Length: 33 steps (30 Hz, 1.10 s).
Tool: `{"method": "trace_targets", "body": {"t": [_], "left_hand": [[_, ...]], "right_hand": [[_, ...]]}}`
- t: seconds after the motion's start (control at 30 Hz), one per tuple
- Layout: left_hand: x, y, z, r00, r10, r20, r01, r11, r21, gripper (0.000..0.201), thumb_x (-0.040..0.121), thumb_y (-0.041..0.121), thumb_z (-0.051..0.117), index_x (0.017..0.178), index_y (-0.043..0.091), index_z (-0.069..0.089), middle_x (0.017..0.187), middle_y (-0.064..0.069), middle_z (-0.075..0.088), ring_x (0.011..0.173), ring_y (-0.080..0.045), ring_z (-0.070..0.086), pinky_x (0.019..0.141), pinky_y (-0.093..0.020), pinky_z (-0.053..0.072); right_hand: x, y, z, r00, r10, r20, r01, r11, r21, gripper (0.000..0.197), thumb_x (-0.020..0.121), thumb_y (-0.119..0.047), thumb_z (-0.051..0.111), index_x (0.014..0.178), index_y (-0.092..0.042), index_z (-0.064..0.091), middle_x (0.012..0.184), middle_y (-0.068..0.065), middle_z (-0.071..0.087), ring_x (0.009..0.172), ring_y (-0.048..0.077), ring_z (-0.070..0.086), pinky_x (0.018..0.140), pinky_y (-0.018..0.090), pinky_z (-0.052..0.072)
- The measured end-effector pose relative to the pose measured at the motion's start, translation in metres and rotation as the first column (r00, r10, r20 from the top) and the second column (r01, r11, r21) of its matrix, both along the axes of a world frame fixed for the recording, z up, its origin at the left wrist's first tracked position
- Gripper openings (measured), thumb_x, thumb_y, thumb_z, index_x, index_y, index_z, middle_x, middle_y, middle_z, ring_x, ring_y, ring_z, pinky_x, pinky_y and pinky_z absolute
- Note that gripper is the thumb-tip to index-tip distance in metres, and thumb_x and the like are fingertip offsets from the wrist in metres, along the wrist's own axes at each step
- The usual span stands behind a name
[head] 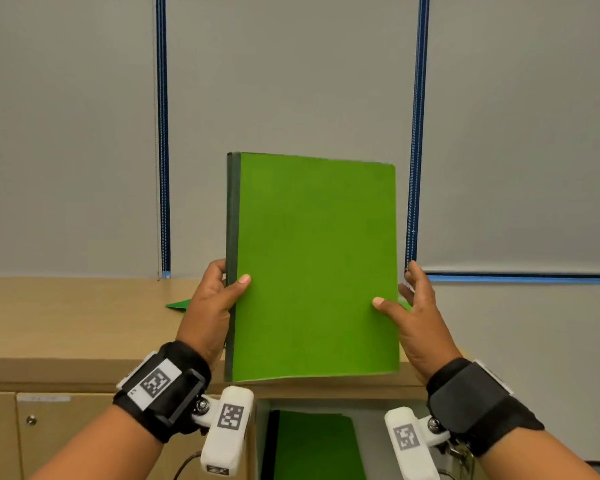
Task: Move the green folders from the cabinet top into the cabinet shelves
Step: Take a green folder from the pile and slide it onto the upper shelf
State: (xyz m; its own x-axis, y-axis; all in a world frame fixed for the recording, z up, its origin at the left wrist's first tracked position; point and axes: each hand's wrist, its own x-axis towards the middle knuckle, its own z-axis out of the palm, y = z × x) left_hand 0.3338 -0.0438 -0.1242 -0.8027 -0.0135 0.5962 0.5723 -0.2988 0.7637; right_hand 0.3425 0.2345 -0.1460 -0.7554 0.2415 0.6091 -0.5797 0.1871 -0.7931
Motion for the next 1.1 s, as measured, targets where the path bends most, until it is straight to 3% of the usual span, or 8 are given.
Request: {"method": "trace_targets", "body": {"t": [0.2, 0.37, 0.57, 0.7, 0.77, 0.9, 1.03, 1.1], "left_hand": [[0.004, 0.000, -0.043, 0.999, 0.035, 0.022, -0.034, 0.999, -0.021, 0.023, 0.090, 0.006, 0.050, 0.109, 0.017, 0.057, 0.105, -0.012, 0.071, 0.087, -0.025, 0.067, 0.072, -0.037, 0.059], [0.006, -0.001, -0.094, 0.977, 0.209, 0.050, -0.193, 0.956, -0.221, 0.027, 0.078, 0.015, 0.041, 0.095, 0.024, 0.059, 0.094, 0.002, 0.066, 0.082, -0.009, 0.059, 0.071, -0.028, 0.049], [0.010, -0.003, -0.178, 0.957, 0.212, 0.197, -0.154, 0.950, -0.272, 0.031, 0.091, -0.012, 0.037, 0.112, 0.005, 0.051, 0.095, 0.000, 0.064, 0.072, 0.006, 0.063, 0.063, -0.010, 0.048], [0.007, -0.003, -0.246, 0.912, 0.213, 0.350, -0.109, 0.950, -0.294, 0.033, 0.092, -0.002, 0.042, 0.123, 0.005, 0.050, 0.120, -0.010, 0.062, 0.104, -0.005, 0.062, 0.090, -0.022, 0.050], [0.004, 0.001, -0.276, 0.870, 0.250, 0.425, -0.122, 0.944, -0.306, 0.049, 0.093, 0.005, 0.045, 0.141, 0.001, 0.037, 0.144, -0.010, 0.045, 0.128, -0.011, 0.044, 0.109, -0.027, 0.032], [-0.005, 0.013, -0.327, 0.774, 0.322, 0.546, -0.114, 0.918, -0.380, 0.054, 0.101, 0.005, 0.039, 0.150, 0.003, 0.017, 0.156, -0.003, 0.019, 0.143, -0.012, 0.018, 0.108, -0.017, 0.014], [-0.018, 0.020, -0.379, 0.782, 0.355, 0.512, -0.077, 0.871, -0.486, 0.048, 0.102, 0.024, 0.042, 0.147, 0.011, 0.031, 0.148, 0.008, 0.030, 0.138, -0.005, 0.029, 0.115, -0.024, 0.015], [-0.035, 0.026, -0.397, 0.823, 0.333, 0.460, -0.063, 0.859, -0.509, 0.033, 0.100, 0.028, 0.045, 0.133, 0.023, 0.048, 0.137, 0.007, 0.053, 0.126, -0.002, 0.048, 0.113, -0.034, 0.032]], "right_hand": [[0.006, -0.002, -0.035, 0.927, 0.348, 0.136, -0.305, 0.915, -0.264, 0.040, 0.090, 0.001, 0.055, 0.127, -0.015, 0.055, 0.121, 0.011, 0.068, 0.107, 0.027, 0.067, 0.091, 0.045, 0.053], [0.008, -0.002, -0.083, 0.906, 0.384, 0.177, -0.317, 0.894, -0.316, 0.040, 0.090, 0.008, 0.050, 0.123, -0.014, 0.056, 0.112, 0.006, 0.072, 0.097, 0.022, 0.070, 0.082, 0.037, 0.059], [0.000, 0.006, -0.168, 0.844, 0.435, 0.315, -0.314, 0.875, -0.367, 0.039, 0.090, 0.009, 0.049, 0.120, -0.013, 0.060, 0.116, 0.011, 0.069, 0.103, 0.025, 0.067, 0.091, 0.042, 0.055], [-0.010, 0.008, -0.233, 0.791, 0.428, 0.438, -0.267, 0.884, -0.383, 0.040, 0.091, 0.008, 0.050, 0.125, -0.010, 0.057, 0.124, 0.014, 0.065, 0.114, 0.029, 0.062, 0.097, 0.046, 0.047], [-0.017, 0.010, -0.264, 0.756, 0.436, 0.489, -0.249, 0.881, -0.402, 0.042, 0.091, 0.008, 0.050, 0.130, -0.008, 0.054, 0.128, 0.016, 0.063, 0.119, 0.033, 0.059, 0.101, 0.050, 0.045], [-0.033, 0.018, -0.313, 0.684, 0.456, 0.570, -0.204, 0.869, -0.451, 0.042, 0.090, 0.007, 0.050, 0.127, -0.011, 0.056, 0.126, 0.013, 0.065, 0.119, 0.032, 0.059, 0.104, 0.051, 0.042], [-0.051, 0.032, -0.349, 0.632, 0.465, 0.620, -0.164, 0.862, -0.479, 0.046, 0.087, 0.010, 0.048, 0.130, -0.007, 0.054, 0.124, 0.016, 0.066, 0.112, 0.031, 0.063, 0.100, 0.048, 0.047], [-0.063, 0.042, -0.366, 0.613, 0.474, 0.633, -0.145, 0.854, -0.499, 0.049, 0.084, 0.007, 0.052, 0.131, -0.005, 0.053, 0.124, 0.019, 0.065, 0.113, 0.034, 0.062, 0.097, 0.048, 0.050]]}}
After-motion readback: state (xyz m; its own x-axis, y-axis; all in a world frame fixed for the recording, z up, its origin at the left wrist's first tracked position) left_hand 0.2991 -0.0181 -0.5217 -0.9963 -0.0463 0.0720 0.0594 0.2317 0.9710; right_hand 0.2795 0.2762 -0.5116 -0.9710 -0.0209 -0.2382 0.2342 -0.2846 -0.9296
